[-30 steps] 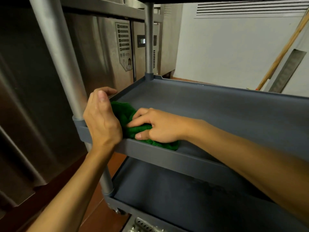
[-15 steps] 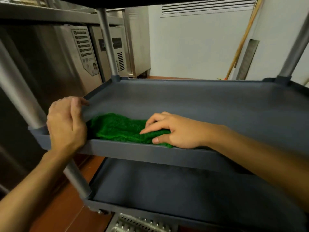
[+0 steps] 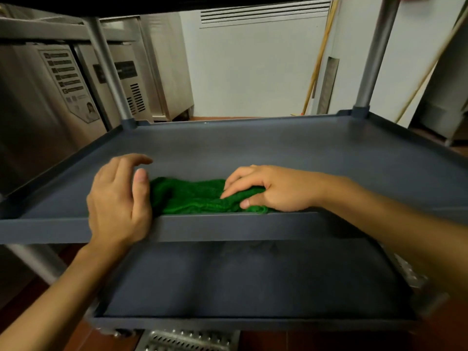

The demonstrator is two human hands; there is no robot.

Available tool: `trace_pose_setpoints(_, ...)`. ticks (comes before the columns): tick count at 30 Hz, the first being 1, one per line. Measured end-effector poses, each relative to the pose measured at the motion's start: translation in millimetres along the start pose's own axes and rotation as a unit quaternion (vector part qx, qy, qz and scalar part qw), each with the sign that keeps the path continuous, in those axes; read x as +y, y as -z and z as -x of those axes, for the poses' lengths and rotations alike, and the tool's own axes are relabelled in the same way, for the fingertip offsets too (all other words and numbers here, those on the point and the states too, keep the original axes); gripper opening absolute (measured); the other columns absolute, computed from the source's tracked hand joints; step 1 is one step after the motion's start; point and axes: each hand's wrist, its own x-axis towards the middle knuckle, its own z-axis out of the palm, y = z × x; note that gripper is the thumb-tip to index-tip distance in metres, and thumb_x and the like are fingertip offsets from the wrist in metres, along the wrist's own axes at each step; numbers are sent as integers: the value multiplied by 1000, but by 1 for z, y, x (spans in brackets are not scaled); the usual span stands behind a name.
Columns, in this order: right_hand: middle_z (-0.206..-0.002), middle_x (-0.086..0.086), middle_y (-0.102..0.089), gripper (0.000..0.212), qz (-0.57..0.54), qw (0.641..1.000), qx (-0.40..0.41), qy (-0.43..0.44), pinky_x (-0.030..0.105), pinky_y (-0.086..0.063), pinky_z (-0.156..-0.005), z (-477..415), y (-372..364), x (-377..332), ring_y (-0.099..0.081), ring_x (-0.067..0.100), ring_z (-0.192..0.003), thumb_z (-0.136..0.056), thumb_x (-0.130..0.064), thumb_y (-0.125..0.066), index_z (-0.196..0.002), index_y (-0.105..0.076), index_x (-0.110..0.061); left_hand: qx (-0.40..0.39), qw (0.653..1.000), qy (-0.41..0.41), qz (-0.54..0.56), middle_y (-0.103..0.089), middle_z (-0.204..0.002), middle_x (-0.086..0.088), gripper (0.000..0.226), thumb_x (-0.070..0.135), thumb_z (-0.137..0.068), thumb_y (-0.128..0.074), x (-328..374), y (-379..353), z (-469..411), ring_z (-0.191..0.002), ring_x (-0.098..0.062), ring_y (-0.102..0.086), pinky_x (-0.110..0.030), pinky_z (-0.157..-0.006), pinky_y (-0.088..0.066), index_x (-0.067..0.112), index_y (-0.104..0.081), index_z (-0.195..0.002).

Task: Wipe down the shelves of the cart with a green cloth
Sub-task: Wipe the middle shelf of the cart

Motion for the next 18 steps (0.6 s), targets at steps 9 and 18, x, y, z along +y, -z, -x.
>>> trace_pose_setpoints(9,-135,-13,-55,36,-9,997,30,-65,0,-27,-101,76,38,51,-47,-9,-124,-89,-7,-65,-121,-67,-23,-3,1000,10,-23,-65,-102,-10,52,40,-105,-25,-5,-19,-9,-87,-29,-60,-43,-68,-46,11,-68,-102)
trace_pose_setpoints(18,-132,-20,-58,42,-7,987,51,-154,7,-37,-100,154,75,99,-49,-8,-125,-88,4,-63,-116,-71,-27,-15,1000,-2,-7,-64,-90,-16,50,37,-105,-29,-10,-49,-29,-83,-31,-60,-45,-72,-47,4,-66,-95)
